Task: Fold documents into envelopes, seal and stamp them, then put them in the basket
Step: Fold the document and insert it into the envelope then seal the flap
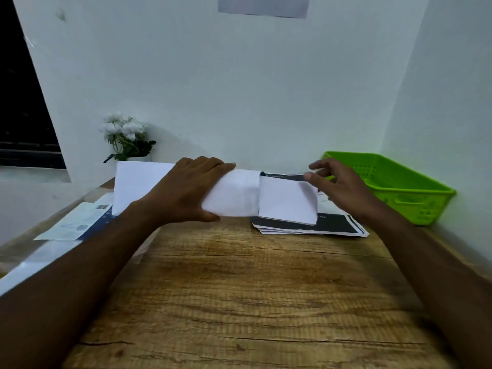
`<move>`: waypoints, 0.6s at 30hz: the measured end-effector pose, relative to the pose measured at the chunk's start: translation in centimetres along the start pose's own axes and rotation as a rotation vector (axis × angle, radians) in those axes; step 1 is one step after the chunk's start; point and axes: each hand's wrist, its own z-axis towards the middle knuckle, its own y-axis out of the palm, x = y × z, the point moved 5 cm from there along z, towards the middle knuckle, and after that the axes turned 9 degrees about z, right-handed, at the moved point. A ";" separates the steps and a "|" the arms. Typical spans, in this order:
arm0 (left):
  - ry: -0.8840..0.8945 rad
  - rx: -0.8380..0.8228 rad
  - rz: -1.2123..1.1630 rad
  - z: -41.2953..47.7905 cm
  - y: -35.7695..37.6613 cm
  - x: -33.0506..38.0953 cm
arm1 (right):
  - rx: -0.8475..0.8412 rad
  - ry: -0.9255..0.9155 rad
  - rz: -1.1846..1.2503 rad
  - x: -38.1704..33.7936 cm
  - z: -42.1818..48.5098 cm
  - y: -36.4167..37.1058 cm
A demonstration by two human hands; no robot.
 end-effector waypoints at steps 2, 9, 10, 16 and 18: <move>-0.033 -0.002 0.004 -0.1 0.1 -0.6 | -0.104 0.198 0.053 1.0 -0.1 -0.2; -0.090 -0.026 0.011 -0.2 0.0 -1.4 | -0.271 0.354 0.176 1.5 -0.9 0.4; -0.090 -0.029 0.009 -0.2 0.0 -1.3 | -0.267 0.353 0.200 1.4 -0.9 0.6; -0.063 -0.017 0.010 0.2 -0.5 -0.1 | -0.145 0.284 0.255 0.4 -1.4 2.4; -0.047 -0.012 0.010 0.3 -0.5 0.7 | -0.123 0.252 0.278 0.0 -1.8 3.3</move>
